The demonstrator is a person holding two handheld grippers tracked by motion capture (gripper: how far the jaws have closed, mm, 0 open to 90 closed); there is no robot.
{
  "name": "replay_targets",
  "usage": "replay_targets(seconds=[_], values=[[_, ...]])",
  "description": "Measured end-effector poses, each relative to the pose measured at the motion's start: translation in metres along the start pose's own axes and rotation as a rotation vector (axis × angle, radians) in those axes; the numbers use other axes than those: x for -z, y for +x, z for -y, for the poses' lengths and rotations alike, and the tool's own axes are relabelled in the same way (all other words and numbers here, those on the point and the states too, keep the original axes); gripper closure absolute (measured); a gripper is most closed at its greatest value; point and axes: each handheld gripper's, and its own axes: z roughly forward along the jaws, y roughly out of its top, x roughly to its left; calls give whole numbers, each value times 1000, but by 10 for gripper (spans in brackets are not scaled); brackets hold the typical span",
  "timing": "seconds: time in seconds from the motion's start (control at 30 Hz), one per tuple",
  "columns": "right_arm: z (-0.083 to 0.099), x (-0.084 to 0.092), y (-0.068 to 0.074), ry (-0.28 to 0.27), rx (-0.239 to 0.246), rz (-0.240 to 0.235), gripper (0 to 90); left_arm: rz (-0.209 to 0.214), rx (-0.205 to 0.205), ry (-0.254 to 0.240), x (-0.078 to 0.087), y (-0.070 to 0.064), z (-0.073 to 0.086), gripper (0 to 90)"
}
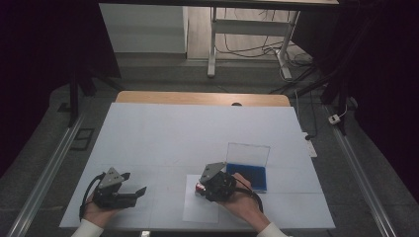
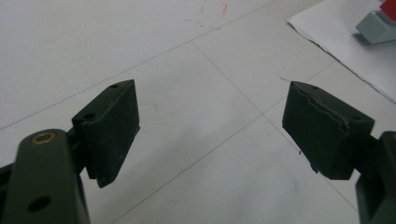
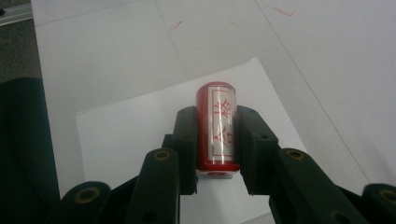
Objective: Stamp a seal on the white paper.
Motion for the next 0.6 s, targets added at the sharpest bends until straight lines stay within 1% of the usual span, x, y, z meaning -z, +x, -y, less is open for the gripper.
replay_targets(seconds=[0.2, 0.3, 0.5, 0.6], values=[[1, -1, -2, -3, -1, -9, 706, -1, 1, 1, 0, 1, 0, 190], [2, -3, -2, -4, -2, -5, 705, 0, 0, 2, 0, 0, 0, 190], [3, -7, -2, 9, 3, -8, 705, -1, 1, 3, -1, 1, 0, 190], [4, -7, -2, 9, -7, -12, 705, -1, 0, 3, -1, 1, 0, 190]])
